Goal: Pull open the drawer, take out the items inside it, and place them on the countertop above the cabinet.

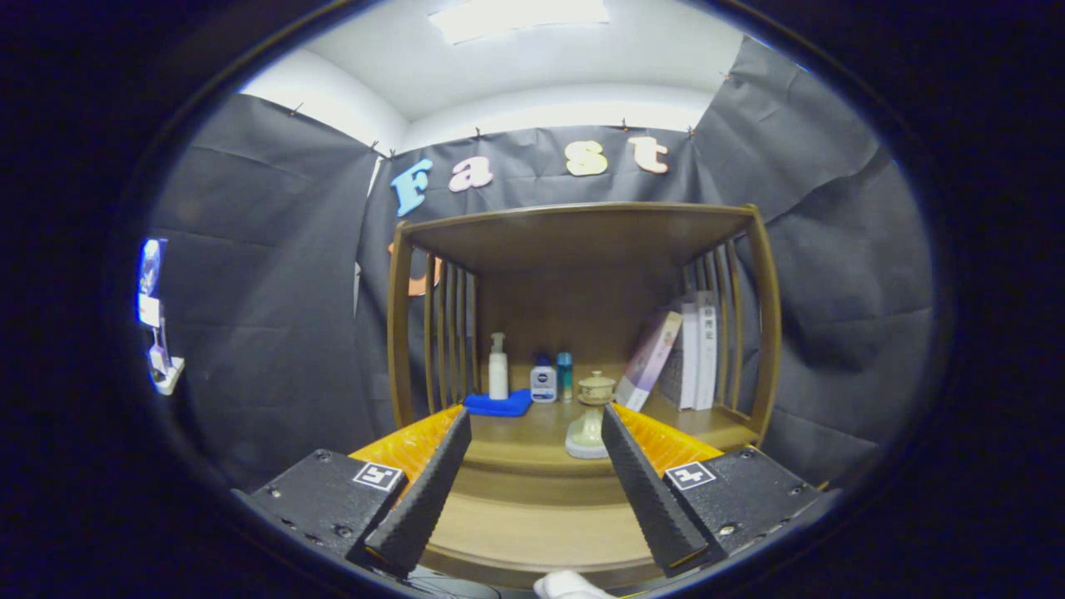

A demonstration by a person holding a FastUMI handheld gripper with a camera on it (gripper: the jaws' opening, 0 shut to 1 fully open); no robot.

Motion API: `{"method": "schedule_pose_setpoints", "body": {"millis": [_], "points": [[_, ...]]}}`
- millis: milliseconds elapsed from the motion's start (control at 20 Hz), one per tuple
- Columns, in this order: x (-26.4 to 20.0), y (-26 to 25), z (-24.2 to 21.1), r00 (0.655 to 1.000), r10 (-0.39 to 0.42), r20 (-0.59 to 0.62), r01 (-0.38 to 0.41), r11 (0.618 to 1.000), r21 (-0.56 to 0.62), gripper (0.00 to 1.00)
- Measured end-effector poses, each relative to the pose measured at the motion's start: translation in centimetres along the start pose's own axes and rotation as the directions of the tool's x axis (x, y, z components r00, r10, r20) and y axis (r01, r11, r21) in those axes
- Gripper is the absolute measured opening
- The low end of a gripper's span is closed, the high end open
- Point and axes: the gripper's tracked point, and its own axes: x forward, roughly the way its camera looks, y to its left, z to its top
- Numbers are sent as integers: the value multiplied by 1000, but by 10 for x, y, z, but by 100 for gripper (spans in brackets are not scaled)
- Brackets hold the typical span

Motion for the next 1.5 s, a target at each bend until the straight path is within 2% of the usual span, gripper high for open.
{"method": "schedule_pose_setpoints", "body": {"millis": [300,400,450,750,1050,1300,1500], "points": [[-48,-20,-57,998,-59,-22,59,998,-22,100],[-63,-28,-78,995,-77,-57,78,997,9,100],[-69,-25,-87,996,-62,-62,64,998,28,100],[-78,-39,-148,978,-110,-178,110,994,-14,100],[-60,-41,-171,966,-131,-221,129,991,-26,100],[-48,-48,-176,955,-171,-243,170,985,-25,100],[-46,-46,-175,957,-176,-232,173,984,-32,100]]}}
